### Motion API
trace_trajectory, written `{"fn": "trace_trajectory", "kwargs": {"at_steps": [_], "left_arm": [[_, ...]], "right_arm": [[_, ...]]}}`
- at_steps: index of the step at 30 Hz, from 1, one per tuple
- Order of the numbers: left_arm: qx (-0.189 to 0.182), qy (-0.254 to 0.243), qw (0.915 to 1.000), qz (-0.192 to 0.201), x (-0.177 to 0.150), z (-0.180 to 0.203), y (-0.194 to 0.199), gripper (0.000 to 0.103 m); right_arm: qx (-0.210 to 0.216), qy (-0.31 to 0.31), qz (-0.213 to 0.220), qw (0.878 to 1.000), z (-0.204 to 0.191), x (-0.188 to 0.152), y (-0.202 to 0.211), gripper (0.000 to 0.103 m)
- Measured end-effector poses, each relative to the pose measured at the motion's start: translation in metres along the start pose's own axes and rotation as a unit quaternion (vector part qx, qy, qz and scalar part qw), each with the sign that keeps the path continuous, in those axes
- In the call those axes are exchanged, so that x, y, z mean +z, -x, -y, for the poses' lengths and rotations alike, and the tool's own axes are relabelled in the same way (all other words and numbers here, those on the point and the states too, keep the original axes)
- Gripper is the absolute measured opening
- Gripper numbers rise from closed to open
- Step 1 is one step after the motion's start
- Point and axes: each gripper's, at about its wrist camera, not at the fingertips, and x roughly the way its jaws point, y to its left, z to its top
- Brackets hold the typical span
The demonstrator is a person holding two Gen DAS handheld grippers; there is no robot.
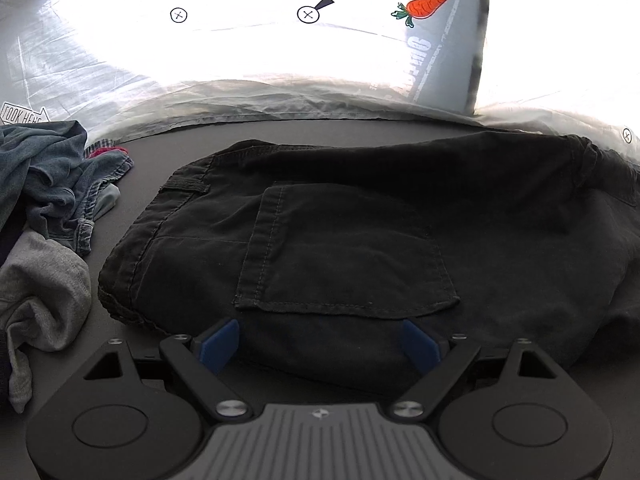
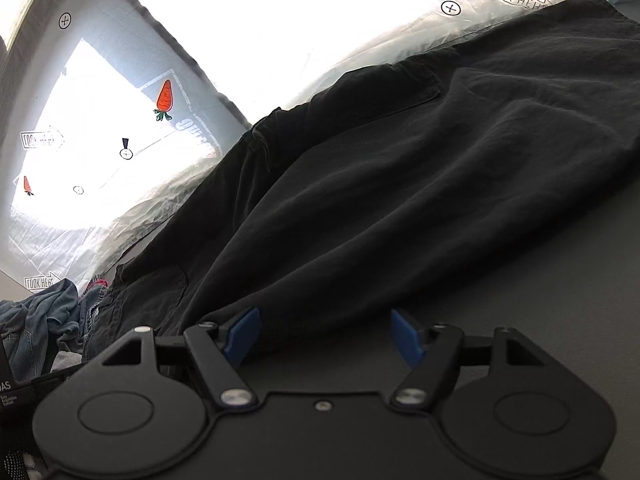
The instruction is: Fold clothes
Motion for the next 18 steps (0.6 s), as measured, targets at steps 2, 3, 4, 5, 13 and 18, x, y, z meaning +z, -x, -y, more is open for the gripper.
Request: {"fn": "trace_trajectory", "kwargs": {"at_steps": [2,3,4,5,13,18], "left_arm": [[-0.016,0.005,0.9998,-0.006,0.0,-0.012,-0.005,0.09],[-0.023,0.01,0.9997,-0.009,0.001,-0.017,-0.007,0.091],[-0.026,0.012,0.9995,-0.01,0.001,-0.021,-0.008,0.093],[-0.028,0.013,0.9995,-0.009,0.001,-0.023,-0.009,0.093],[-0.03,0.045,0.9985,0.003,-0.004,-0.028,-0.017,0.1],[-0.038,0.053,0.9979,0.002,-0.003,-0.03,-0.019,0.101]], "right_arm": [[-0.009,0.006,-0.007,1.0,-0.01,0.0,-0.007,0.072],[-0.01,0.005,-0.003,1.0,-0.014,0.003,-0.006,0.072],[-0.004,0.003,0.003,1.0,-0.017,0.008,-0.003,0.072],[0.003,0.002,0.01,1.0,-0.02,0.014,0.0,0.072],[0.081,-0.086,0.024,0.993,-0.005,0.06,-0.008,0.072],[0.069,-0.111,-0.028,0.991,-0.006,0.031,-0.032,0.07]]}}
